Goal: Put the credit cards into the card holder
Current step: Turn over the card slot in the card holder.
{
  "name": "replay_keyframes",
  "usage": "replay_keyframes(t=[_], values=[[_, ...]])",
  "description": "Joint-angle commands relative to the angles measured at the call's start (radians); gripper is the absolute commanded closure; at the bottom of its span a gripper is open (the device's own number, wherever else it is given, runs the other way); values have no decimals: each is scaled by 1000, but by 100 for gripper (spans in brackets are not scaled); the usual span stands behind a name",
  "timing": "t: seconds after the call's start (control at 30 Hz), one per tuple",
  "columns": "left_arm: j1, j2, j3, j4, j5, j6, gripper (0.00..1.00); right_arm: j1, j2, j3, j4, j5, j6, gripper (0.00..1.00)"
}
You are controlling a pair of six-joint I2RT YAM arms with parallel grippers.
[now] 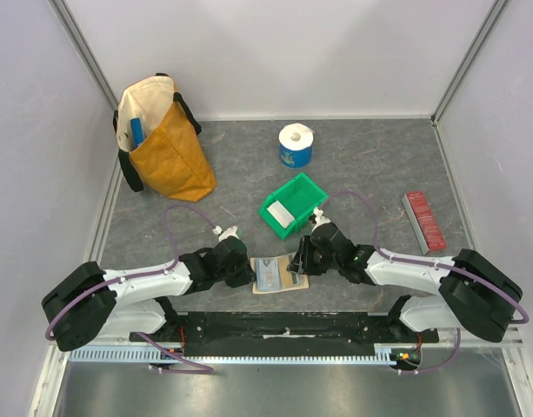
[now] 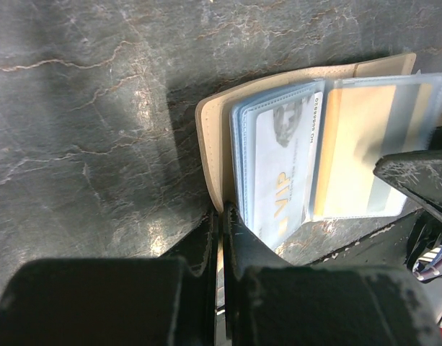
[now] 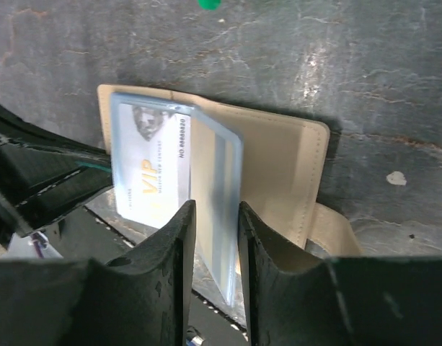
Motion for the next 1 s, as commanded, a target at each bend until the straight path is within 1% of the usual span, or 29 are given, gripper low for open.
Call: replay_keyframes(t=[0.0,0.07,0.13,0.23,0.33,0.37,0.4,0.47,0.5,0.63,0.73,0.97], values=[[1,22,1,-45,-25,43,98,4,-59,12,19,0,-3,70],[1,24,1,-45,-23,42,98,4,-73,20,4,7,-9,77],[1,28,-1,-47,-25,45,98,4,-76,21,-2,4,-12,87],[-1,27,2,-47,-22,45,98,4,-76,23,4,-6,-12,97],[1,24,1,-47,-23,43,98,6,-73,29,2,-11,-12,100],[1,22,-1,-47,-22,42,98,6,-71,30,2,-14,-12,99],[1,22,1,-48,-22,42,98,7,-70,29,10,-22,-12,96],[1,21,-1,-47,-22,43,98,6,-61,27,31,-45,-11,84],[1,19,-1,-47,-20,42,98,7,-53,29,42,-60,-12,80],[1,21,1,-47,-20,42,98,16,-41,33,78,-89,-11,72],[1,22,2,-47,-19,45,98,22,-50,32,101,-95,-3,68],[2,21,2,-47,-20,43,98,33,-44,52,96,-103,-9,65]])
